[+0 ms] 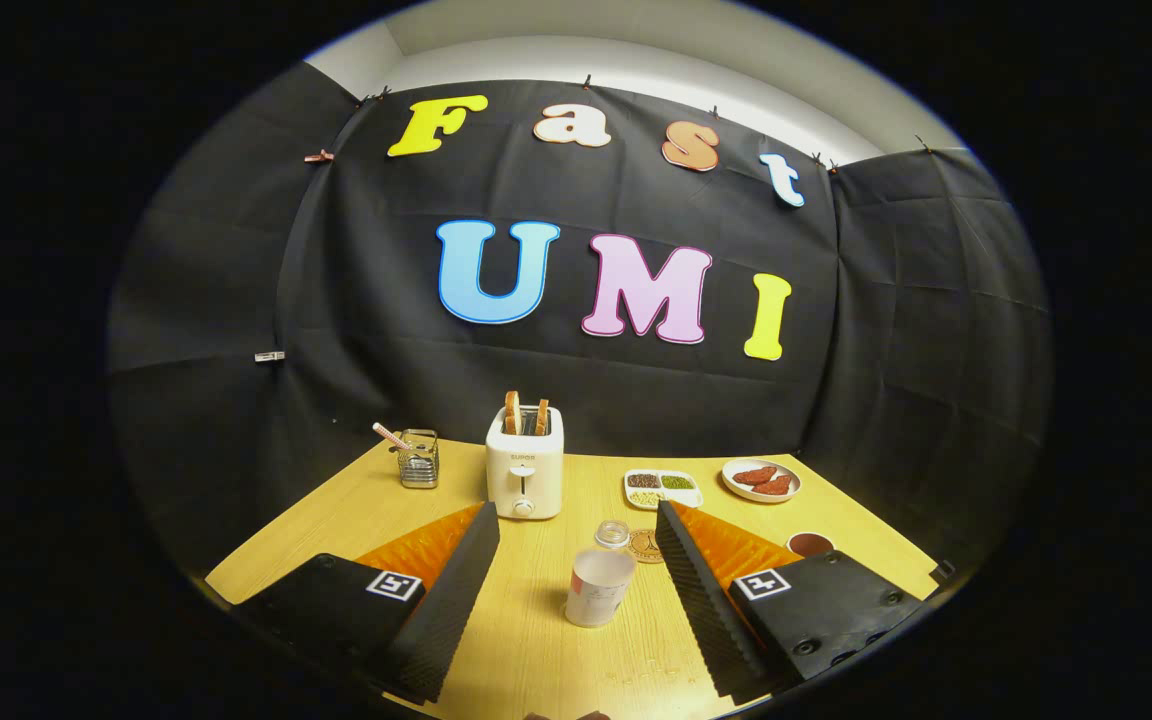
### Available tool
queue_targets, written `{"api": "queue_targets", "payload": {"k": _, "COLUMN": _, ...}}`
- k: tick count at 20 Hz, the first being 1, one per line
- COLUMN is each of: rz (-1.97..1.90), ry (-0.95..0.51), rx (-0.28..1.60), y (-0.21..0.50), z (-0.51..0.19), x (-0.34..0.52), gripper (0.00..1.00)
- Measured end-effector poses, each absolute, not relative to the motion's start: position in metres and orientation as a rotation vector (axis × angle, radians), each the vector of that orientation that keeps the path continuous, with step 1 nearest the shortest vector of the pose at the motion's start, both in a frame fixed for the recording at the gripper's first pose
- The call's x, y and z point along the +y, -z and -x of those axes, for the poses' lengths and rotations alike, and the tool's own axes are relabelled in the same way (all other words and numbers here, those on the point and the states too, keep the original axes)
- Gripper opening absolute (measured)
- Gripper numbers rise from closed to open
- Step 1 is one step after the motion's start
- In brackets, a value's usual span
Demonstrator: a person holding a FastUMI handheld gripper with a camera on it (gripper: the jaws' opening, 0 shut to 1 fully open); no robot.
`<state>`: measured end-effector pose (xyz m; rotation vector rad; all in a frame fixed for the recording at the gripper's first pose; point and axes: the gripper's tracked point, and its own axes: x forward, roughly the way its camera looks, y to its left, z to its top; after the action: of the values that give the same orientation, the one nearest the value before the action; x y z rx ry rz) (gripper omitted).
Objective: Take the bottle from table, then pour the juice into the cup, finally place the bottle on the coaster
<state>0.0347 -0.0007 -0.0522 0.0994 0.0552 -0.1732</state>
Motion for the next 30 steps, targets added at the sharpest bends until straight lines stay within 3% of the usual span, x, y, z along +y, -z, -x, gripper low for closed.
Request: {"api": "queue_targets", "payload": {"k": 30, "rz": -0.142, "ry": 0.387, "rx": 0.202, "y": 0.189, "z": -0.133, "x": -0.037, "gripper": 0.97}}
